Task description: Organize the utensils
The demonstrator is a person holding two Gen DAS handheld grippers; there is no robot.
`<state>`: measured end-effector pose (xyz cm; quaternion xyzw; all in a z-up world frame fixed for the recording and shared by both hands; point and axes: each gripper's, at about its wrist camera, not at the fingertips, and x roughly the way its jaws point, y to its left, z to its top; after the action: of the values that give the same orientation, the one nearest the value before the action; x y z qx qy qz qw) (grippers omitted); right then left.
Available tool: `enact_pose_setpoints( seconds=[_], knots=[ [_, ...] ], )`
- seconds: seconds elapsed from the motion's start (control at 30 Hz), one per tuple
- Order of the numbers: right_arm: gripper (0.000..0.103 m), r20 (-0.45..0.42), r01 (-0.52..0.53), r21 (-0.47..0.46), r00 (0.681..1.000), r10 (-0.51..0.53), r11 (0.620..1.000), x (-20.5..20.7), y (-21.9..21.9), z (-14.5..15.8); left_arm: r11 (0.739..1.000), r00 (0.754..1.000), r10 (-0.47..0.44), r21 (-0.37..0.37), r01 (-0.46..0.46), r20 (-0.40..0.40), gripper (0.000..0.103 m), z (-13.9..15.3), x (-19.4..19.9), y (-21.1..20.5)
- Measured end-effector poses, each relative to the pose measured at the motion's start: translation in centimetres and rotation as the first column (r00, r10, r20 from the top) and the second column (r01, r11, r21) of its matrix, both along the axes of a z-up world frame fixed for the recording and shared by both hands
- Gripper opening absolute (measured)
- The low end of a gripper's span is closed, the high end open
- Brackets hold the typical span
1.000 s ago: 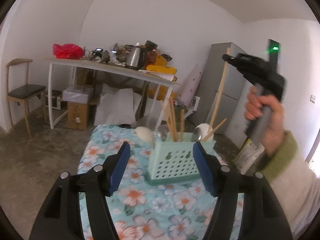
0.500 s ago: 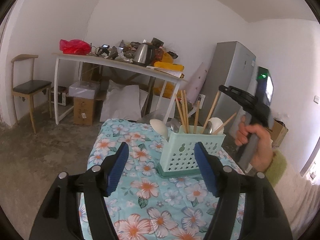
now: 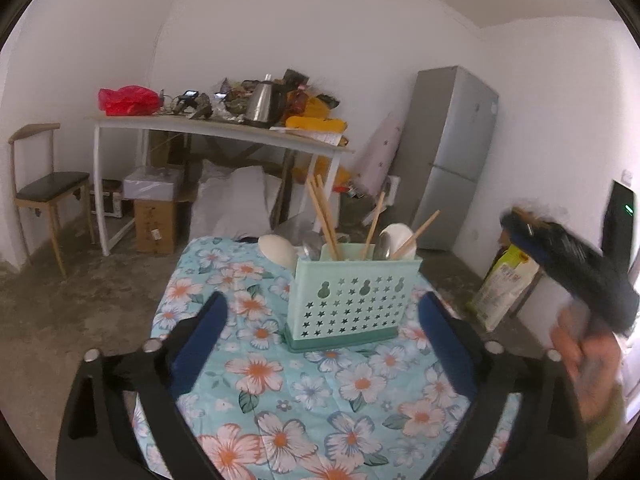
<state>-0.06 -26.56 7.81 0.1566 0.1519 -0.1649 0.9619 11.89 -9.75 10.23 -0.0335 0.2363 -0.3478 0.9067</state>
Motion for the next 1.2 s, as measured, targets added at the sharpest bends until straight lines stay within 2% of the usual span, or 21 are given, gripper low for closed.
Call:
enact_pose_setpoints(
  seconds=[0.07,0.1,0.2,0.37,0.43,0.53,0.63,0.77,1.0,1.2],
  knots=[
    [0.069,-0.134,0.014,-0.041,0.991,-0.019,0.999,0.8,1.2,-1.4,0.998,0.999,0.052,0.048,-0.052,-0.011,0.097,-0.2,0.1,-0.9],
    [0.076,-0.222,0.017,-0.069,0.974,-0.032,0.997,1.5,1.9,-2.4,0.995,0.997,0.071,0.071,-0.07,-0.018,0.097,-0.5,0.1,-1.2],
    [0.084,-0.338,0.013,-0.118,0.94,-0.052,0.993,2.5,3.6,-4.3,0.983,0.99,0.128,0.141,-0.119,-0.058,0.097,-1.4,0.6,-2.3],
    [0.09,-0.354,0.029,-0.16,0.931,-0.084,0.987,2.0,4.7,-4.9,0.946,0.966,0.245,0.237,-0.22,-0.082,0.097,-2.6,1.3,-2.6],
    [0.092,-0.358,0.031,-0.171,0.929,-0.092,0.985,1.7,4.9,-4.9,0.916,0.949,0.309,0.286,-0.281,-0.056,0.097,-2.8,1.4,-2.7],
    [0.093,-0.358,0.038,-0.177,0.928,-0.1,0.984,1.2,4.9,-4.7,0.88,0.926,0.378,0.315,-0.354,-0.013,0.097,-2.8,1.2,-2.4],
    [0.094,-0.356,0.049,-0.179,0.928,-0.111,0.983,1.4,4.8,-4.8,0.857,0.91,0.414,0.333,-0.394,0.012,0.097,-2.5,1.2,-2.0],
    [0.094,-0.356,0.063,-0.174,0.926,-0.122,0.983,1.4,4.6,-4.7,0.832,0.904,0.427,0.376,-0.407,0.035,0.097,-2.3,1.4,-1.9],
    [0.094,-0.353,0.089,-0.188,0.923,-0.152,0.978,1.2,4.1,-4.4,0.789,0.869,0.487,0.385,-0.48,0.086,0.098,-1.6,1.3,-1.2],
    [0.094,-0.34,0.101,-0.192,0.926,-0.163,0.976,0.9,3.9,-3.9,0.77,0.849,0.522,0.382,-0.512,0.085,0.098,-1.4,1.3,-0.1]
  ],
)
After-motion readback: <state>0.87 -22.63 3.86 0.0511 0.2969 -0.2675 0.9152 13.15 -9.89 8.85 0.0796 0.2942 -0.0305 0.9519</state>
